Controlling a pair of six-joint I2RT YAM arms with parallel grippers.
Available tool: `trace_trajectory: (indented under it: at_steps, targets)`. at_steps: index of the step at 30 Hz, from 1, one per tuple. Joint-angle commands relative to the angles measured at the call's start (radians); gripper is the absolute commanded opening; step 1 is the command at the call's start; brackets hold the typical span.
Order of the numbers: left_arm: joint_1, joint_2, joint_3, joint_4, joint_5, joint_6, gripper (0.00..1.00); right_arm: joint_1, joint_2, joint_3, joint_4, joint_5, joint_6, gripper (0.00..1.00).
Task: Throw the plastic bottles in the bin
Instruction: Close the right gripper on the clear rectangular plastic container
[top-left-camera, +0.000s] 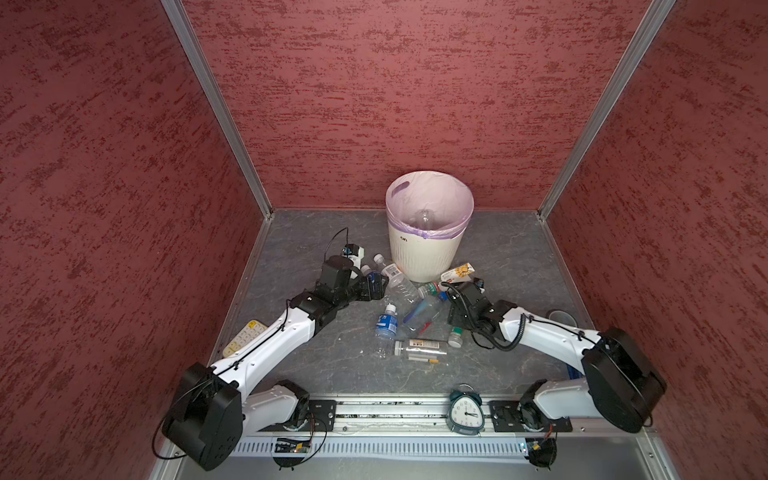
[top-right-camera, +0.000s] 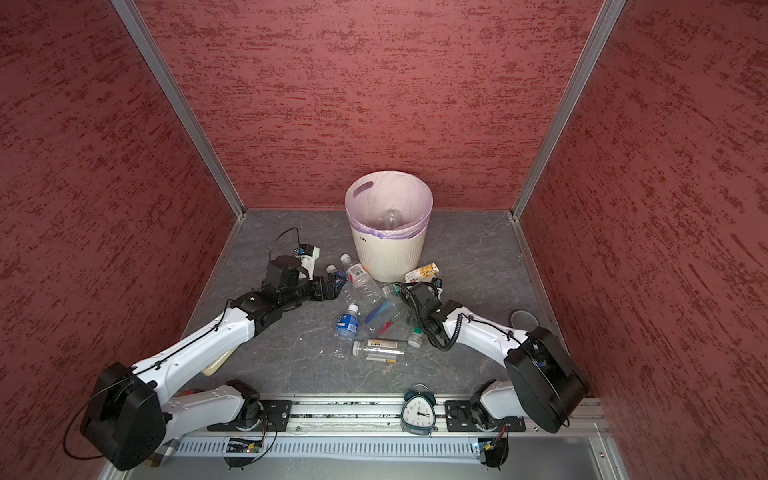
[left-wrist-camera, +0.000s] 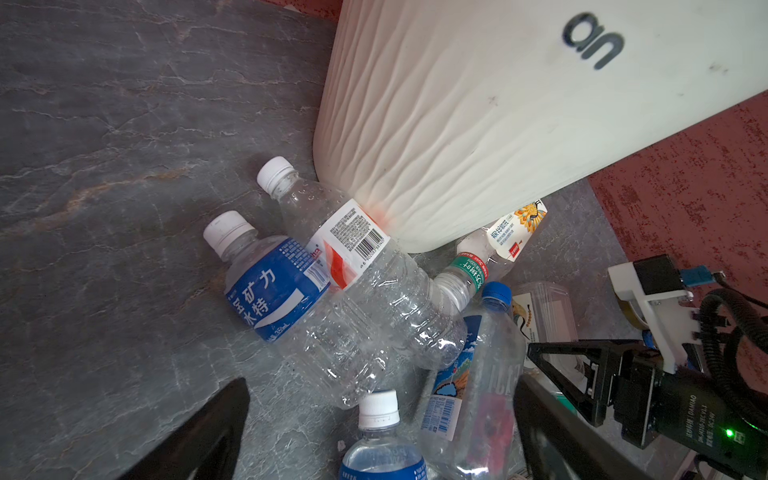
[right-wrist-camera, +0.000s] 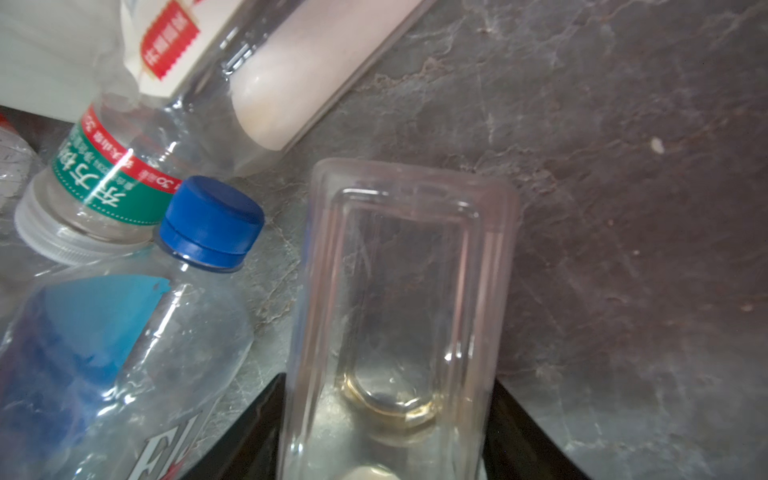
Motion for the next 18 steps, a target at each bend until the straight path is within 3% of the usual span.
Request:
trace_trajectory:
  at_steps: [1,8,18]
  targets:
    - [-0.002,0.005,0.005,0.003,0.018,-0.010,0.99,-0.016,-0.003,0.030,-0.039,0.042,-0.025,0.68]
    - [-0.002,0.008,0.001,0.005,0.017,-0.013,0.99,-0.029,0.029,0.061,-0.041,0.057,-0.080,0.76]
    - [-0.002,-0.014,-0.008,-0.017,0.004,-0.008,0.99,-0.035,0.103,0.087,-0.046,0.076,-0.117,0.72]
